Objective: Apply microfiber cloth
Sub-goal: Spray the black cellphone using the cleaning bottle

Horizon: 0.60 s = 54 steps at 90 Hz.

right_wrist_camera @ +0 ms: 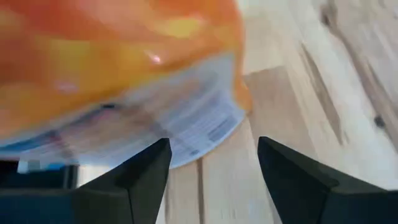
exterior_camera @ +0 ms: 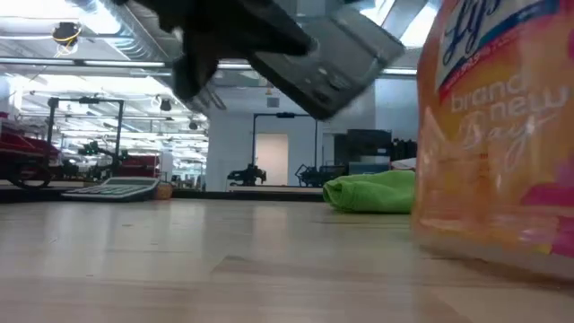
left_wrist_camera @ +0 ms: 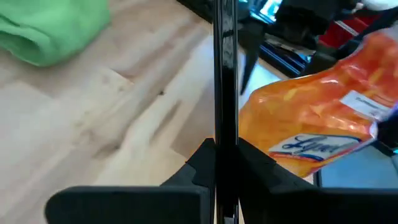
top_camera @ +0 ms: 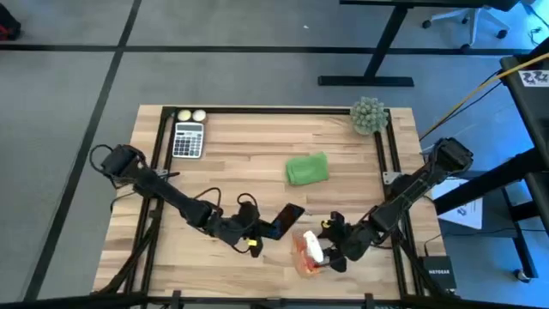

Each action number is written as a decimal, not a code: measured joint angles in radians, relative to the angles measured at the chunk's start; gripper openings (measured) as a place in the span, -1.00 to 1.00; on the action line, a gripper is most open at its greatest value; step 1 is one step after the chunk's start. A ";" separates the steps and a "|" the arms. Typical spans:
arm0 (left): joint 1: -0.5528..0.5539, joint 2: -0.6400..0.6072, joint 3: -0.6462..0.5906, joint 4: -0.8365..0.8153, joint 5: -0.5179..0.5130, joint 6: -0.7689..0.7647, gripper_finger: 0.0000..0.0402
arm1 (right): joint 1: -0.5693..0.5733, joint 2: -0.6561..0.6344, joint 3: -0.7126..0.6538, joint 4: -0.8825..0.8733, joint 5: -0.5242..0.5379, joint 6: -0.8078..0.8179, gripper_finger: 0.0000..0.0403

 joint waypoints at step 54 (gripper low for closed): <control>-0.060 -0.049 0.000 0.003 -0.263 0.055 -0.91 | 0.027 -0.156 0.000 0.014 0.135 -0.213 0.15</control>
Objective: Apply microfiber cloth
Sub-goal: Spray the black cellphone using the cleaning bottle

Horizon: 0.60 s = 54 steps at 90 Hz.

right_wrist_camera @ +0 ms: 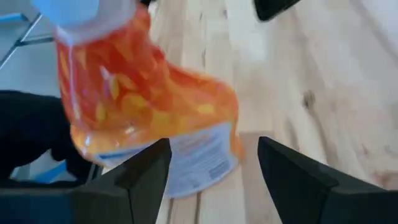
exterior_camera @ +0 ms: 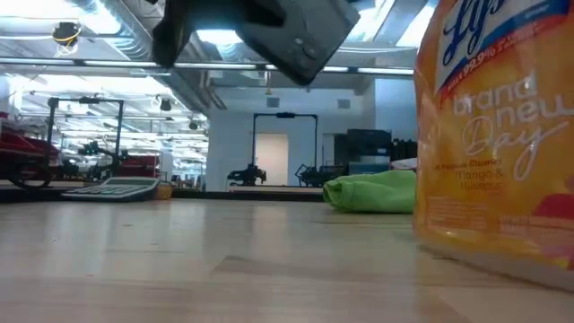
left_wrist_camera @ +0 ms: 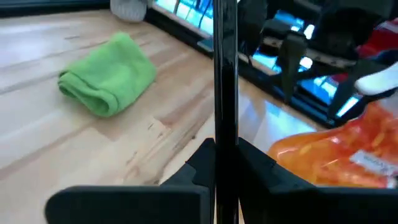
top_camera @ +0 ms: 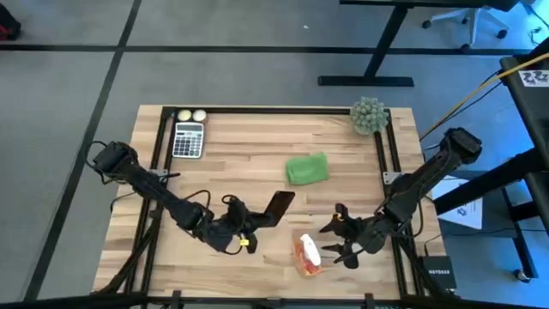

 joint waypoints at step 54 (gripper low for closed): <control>0.002 0.000 0.000 -0.002 0.002 0.011 -0.91 | 0.000 0.000 0.103 -0.108 0.072 -0.007 0.92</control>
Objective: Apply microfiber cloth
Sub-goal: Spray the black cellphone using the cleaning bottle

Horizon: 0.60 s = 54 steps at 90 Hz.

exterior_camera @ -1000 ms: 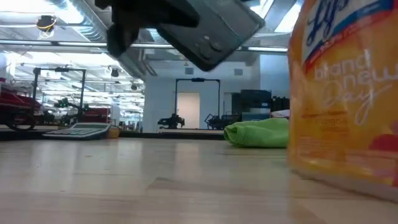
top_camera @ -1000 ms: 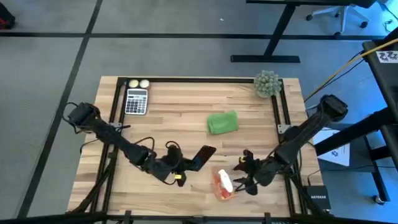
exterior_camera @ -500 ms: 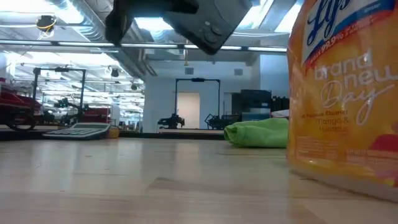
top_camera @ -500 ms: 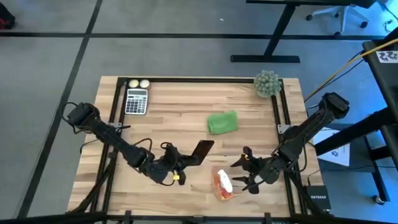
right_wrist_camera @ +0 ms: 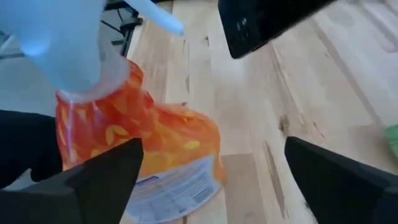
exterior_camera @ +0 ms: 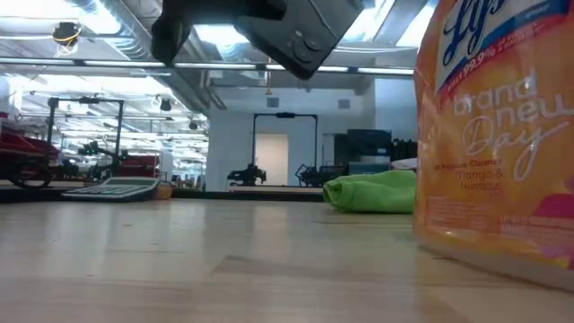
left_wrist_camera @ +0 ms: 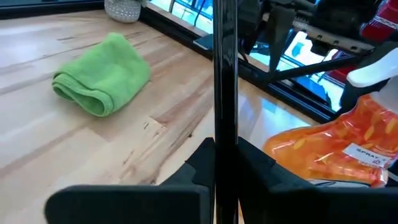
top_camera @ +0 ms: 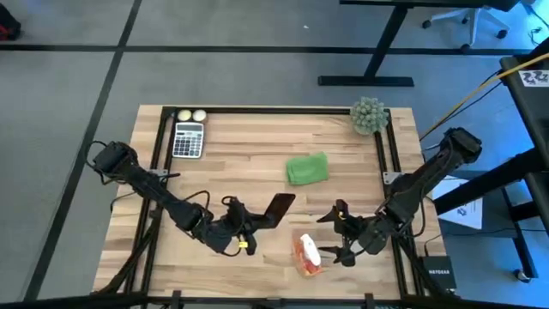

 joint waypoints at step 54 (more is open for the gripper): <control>0.004 -0.004 0.000 0.001 0.010 0.011 -0.91 | 0.000 -0.018 0.046 -0.086 -0.206 0.062 0.93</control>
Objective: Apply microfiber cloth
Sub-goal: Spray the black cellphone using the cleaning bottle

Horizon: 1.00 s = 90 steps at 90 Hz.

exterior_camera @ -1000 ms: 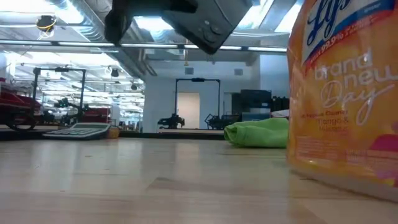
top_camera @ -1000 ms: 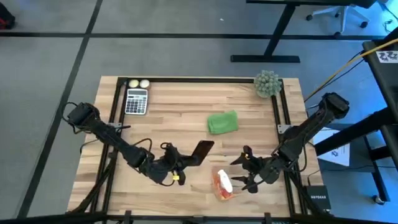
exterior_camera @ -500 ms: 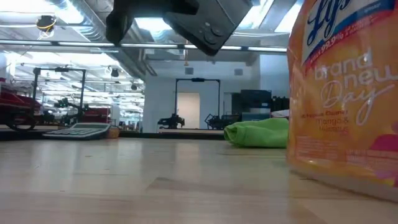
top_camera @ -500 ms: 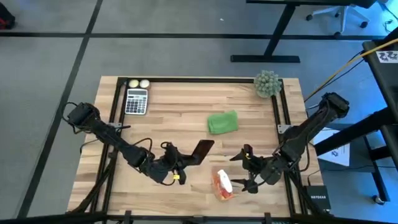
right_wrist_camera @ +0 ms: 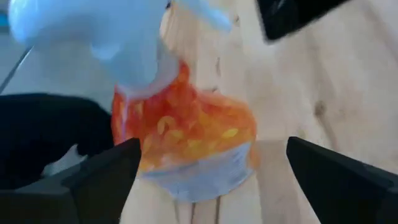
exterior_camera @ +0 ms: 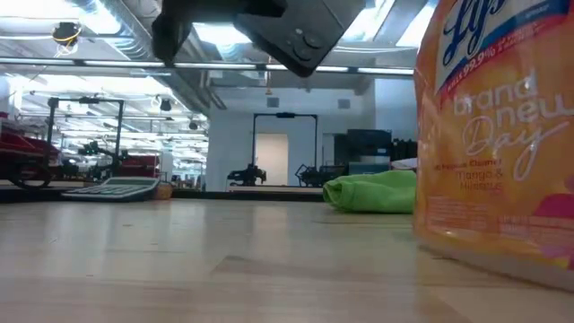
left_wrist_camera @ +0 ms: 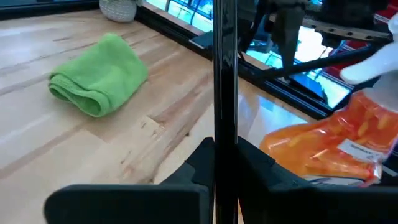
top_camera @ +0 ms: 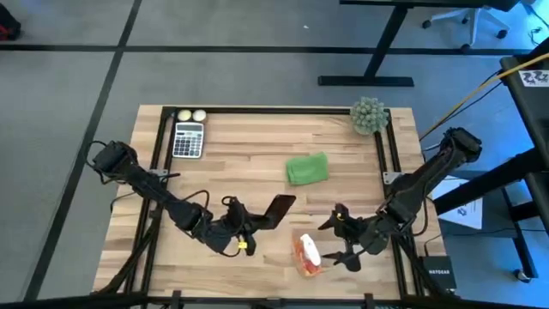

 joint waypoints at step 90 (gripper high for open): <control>0.003 -0.001 0.000 -0.003 0.004 0.006 -0.91 | 0.020 -0.250 -0.119 0.058 0.134 -0.089 0.92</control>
